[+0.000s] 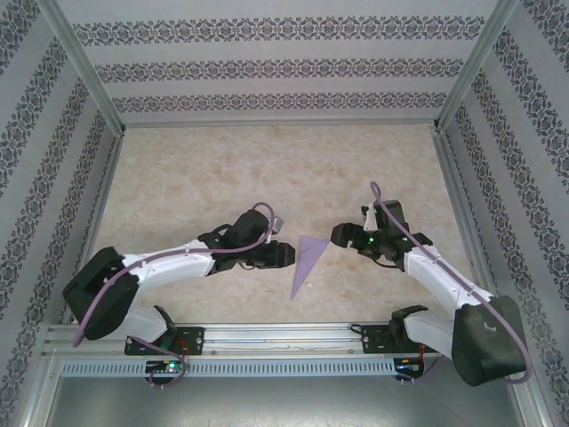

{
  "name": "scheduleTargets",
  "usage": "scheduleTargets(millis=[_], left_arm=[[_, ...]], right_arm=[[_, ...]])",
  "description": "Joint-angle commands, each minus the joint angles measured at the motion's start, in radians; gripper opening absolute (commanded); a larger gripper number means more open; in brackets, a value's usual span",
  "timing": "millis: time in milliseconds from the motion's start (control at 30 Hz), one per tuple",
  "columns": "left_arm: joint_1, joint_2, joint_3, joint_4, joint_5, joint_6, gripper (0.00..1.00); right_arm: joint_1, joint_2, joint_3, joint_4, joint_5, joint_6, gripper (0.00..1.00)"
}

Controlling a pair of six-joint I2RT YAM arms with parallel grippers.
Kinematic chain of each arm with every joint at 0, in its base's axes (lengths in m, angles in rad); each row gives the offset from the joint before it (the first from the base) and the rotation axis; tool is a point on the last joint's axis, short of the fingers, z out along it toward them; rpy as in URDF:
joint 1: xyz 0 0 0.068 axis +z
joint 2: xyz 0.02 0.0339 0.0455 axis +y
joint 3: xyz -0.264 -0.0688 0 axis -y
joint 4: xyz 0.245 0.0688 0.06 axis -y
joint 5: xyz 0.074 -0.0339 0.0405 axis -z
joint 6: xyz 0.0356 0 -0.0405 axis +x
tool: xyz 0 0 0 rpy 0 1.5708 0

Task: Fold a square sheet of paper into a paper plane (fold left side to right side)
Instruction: Perform the fifth fold on the wing at the bottom-center of the table, then turn over the paper plane at the bottom-center of the table.

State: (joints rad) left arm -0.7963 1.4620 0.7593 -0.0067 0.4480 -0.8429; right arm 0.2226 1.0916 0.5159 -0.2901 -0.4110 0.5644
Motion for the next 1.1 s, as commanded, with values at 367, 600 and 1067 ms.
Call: scheduleTargets(millis=[367, 600, 1067], left_arm=[[0.014, 0.275, 0.160, 0.039, 0.066, 0.095, 0.39], [0.014, 0.303, 0.142, 0.059, 0.066, 0.088, 0.37], [0.012, 0.276, 0.145, 0.053, 0.068, 0.135, 0.06]], right_arm=[[-0.028, -0.053, -0.042, -0.113, -0.029, 0.019, 0.85], [-0.028, -0.043, -0.046, -0.113, -0.044, 0.016, 0.82], [-0.021, 0.040, -0.007, -0.126, -0.140, 0.186, 0.73]])
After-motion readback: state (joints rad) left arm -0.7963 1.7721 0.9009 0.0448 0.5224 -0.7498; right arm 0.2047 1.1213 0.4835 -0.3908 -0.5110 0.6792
